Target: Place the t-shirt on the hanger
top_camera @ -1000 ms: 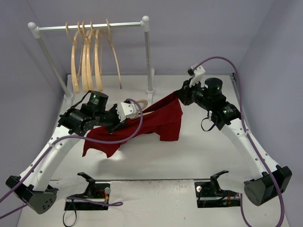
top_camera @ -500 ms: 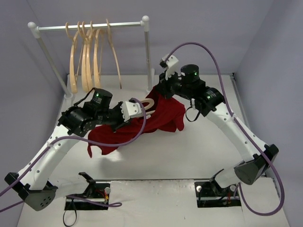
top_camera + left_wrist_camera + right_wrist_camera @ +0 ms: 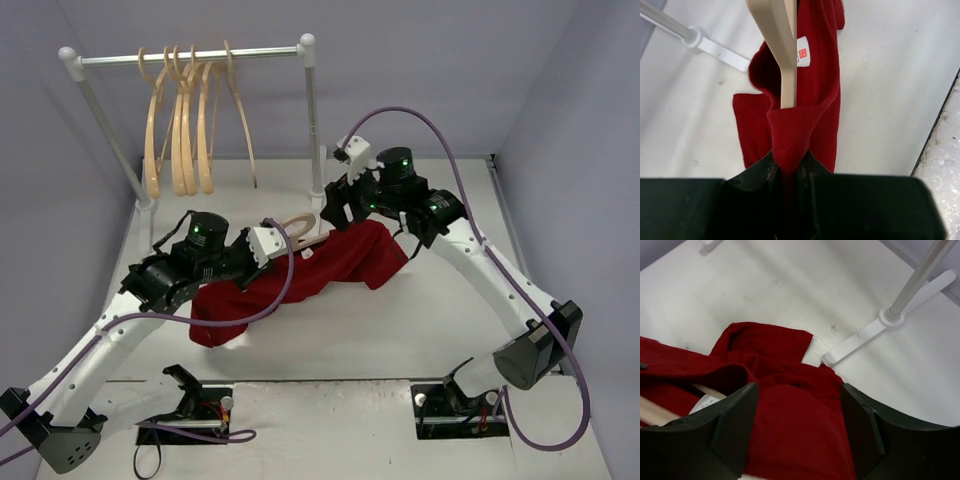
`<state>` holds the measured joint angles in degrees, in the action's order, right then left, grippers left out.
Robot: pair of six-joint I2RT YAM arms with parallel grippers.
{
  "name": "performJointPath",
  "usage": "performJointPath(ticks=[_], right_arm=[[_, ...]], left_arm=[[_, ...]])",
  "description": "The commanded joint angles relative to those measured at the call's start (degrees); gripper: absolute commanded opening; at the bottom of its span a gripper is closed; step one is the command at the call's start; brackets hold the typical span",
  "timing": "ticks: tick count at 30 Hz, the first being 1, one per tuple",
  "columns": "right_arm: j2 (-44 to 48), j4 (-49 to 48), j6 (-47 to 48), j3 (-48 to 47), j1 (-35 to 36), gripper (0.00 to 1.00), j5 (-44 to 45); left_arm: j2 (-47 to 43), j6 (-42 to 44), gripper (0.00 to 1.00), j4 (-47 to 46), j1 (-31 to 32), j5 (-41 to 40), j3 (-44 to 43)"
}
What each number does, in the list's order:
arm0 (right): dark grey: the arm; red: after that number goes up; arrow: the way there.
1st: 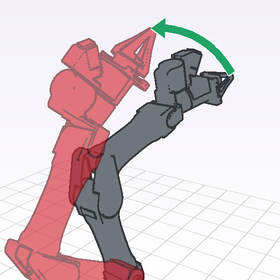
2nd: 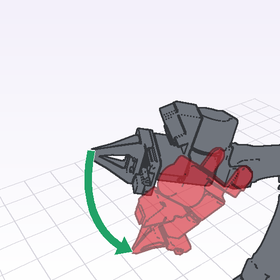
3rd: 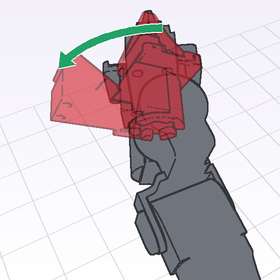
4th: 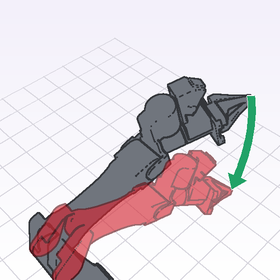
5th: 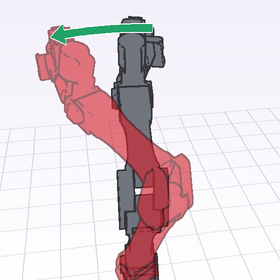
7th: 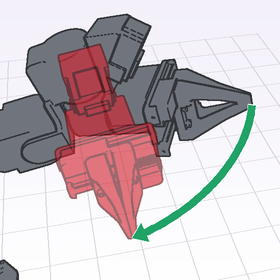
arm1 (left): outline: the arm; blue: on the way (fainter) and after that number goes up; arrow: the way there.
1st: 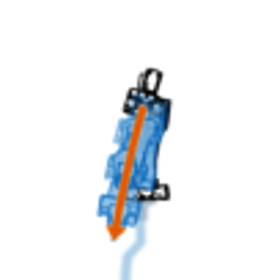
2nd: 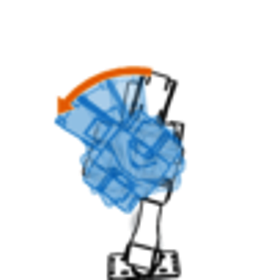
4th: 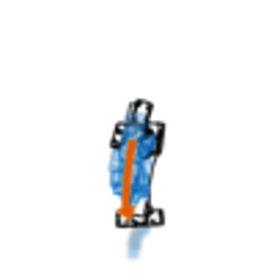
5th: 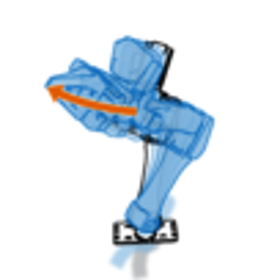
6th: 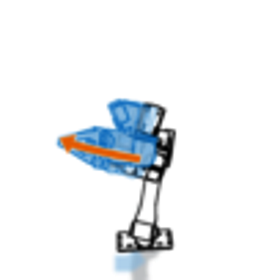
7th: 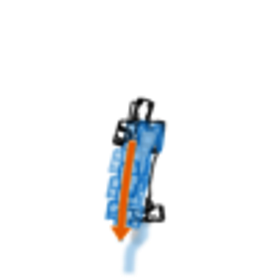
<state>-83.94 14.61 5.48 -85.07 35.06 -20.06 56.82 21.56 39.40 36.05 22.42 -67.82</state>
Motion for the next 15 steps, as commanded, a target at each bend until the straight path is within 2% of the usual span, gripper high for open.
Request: performJointPath(ticks=[1, 6, 9, 15], right_arm=[[7.06, -2.61, 1.51, -0.79, -9.18, 0.65, -11.66], [12.53, -2.44, 5.0, 0.35, -13.23, 0.72, -20.6], [15.31, -2.39, 8.99, 5.48, -14.05, 0.76, -26.72], [15.77, -2.17, 16.77, 13.09, -14.05, 0.83, -32.0]], left_arm=[[-1.36, -3.31, 0.0, -10.4, 0.03, 1.23, 1.59], [-0.84, -3.27, 0.0, -10.4, -0.29, 1.71, 1.1], [-0.74, -2.82, 0.0, -10.03, -0.46, 2.41, 0.49], [-0.06, -0.63, 0.0, -6.74, -0.55, 6.64, -1.63]])
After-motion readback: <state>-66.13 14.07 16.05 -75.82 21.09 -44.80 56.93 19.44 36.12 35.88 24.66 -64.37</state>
